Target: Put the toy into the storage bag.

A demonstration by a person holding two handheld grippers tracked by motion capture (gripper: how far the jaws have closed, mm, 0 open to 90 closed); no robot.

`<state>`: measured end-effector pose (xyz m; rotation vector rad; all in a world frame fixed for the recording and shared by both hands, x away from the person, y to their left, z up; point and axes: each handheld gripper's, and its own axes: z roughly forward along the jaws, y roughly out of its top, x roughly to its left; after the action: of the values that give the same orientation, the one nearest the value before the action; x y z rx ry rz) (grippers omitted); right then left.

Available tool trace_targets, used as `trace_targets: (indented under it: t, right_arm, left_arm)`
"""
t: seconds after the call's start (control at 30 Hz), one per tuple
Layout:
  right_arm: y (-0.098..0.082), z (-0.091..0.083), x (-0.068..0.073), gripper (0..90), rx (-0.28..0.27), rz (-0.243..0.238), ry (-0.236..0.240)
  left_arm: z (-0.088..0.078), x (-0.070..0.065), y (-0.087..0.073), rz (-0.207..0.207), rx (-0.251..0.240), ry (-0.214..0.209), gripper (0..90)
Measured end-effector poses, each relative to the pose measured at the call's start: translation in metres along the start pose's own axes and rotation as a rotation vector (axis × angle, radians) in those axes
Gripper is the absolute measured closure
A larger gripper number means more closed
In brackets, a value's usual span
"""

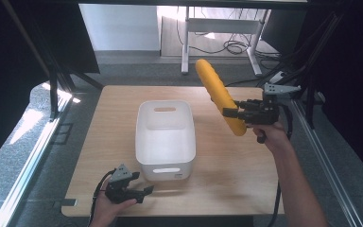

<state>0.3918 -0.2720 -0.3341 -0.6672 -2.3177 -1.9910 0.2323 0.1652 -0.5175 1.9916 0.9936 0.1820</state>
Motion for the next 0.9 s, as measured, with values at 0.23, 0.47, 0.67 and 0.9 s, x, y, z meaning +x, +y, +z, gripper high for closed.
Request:
trace_targets:
  t: [0.23,0.47,0.67,0.9]
  right_arm:
    - [0.001,0.004,0.003,52.3,-0.011,-0.003,0.011]
    - [0.005,0.007,0.009,52.2,-0.018,-0.002,0.019]
    - [0.008,0.010,0.014,52.3,-0.022,-0.009,0.030]
    - [0.012,0.014,0.022,52.2,-0.032,-0.016,0.042]
  left_arm:
    - [0.000,0.000,0.000,0.000,-0.001,0.000,19.6]
    - [0.000,0.000,0.000,0.002,0.000,-0.001,19.6]
    - [0.001,0.000,0.000,0.006,0.001,-0.001,19.6]
    - [0.000,0.000,0.000,0.005,0.001,-0.001,19.6]
